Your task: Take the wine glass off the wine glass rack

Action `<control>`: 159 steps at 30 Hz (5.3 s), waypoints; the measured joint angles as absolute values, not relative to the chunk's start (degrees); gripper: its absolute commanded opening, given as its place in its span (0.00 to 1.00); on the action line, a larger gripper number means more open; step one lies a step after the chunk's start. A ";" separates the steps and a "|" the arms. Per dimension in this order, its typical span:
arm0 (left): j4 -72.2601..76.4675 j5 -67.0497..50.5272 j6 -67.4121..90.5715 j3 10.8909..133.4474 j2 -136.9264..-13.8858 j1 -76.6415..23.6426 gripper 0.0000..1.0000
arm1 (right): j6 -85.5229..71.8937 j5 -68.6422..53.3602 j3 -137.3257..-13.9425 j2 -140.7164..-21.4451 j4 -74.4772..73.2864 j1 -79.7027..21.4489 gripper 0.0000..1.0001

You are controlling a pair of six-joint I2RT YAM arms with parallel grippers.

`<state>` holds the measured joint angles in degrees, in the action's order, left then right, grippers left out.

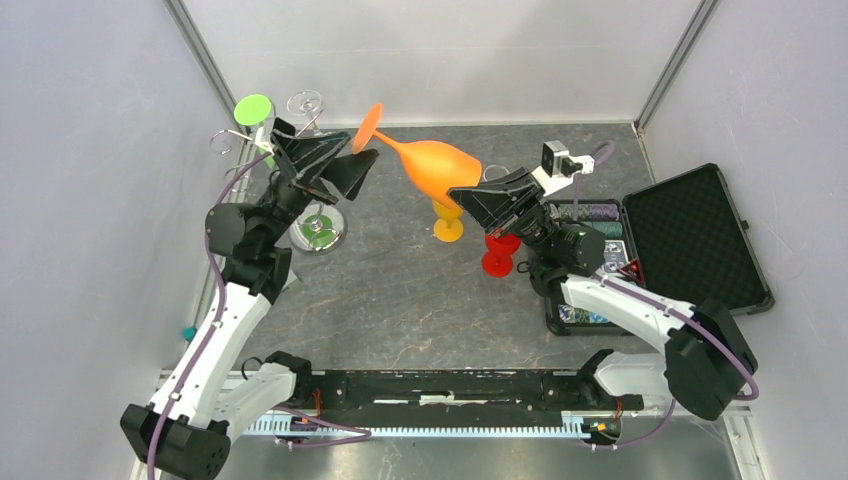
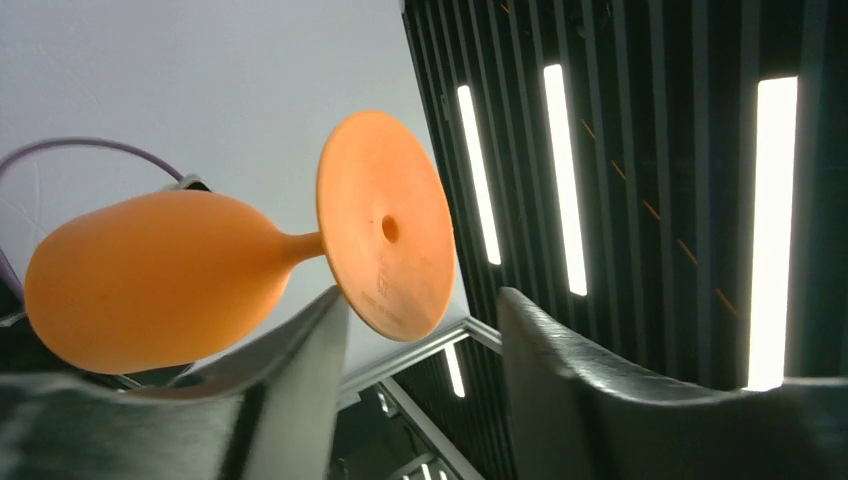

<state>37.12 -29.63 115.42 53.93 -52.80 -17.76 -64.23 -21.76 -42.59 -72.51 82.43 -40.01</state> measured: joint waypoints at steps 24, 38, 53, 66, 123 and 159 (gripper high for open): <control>5.15 -31.51 59.22 65.04 -46.44 -17.76 1.00 | -6.37 -13.26 -61.21 -61.28 -11.86 -40.01 0.01; -6.07 -27.07 46.26 66.08 -45.17 -17.76 1.00 | 2.00 -11.31 -62.72 -74.13 -28.16 -40.21 0.00; -15.20 -19.40 37.98 68.75 -42.94 -17.76 1.00 | 5.58 -4.14 -71.88 -83.02 -37.43 -47.09 0.00; -19.20 -15.44 34.81 69.60 -42.63 -17.76 1.00 | 7.01 4.54 -77.65 -88.97 -45.25 -50.26 0.00; -36.60 3.07 30.94 97.25 -70.19 -7.49 0.69 | 3.68 18.13 -68.40 -68.88 -29.08 -50.83 0.65; -19.18 -36.88 49.32 92.95 -90.96 18.96 0.53 | 1.76 16.80 -62.63 -67.51 -26.55 -50.13 0.63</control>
<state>-19.18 -36.88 49.32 92.95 -90.96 18.96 1.76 16.80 -62.63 -67.51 -26.55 -50.13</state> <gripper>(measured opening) 0.576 0.637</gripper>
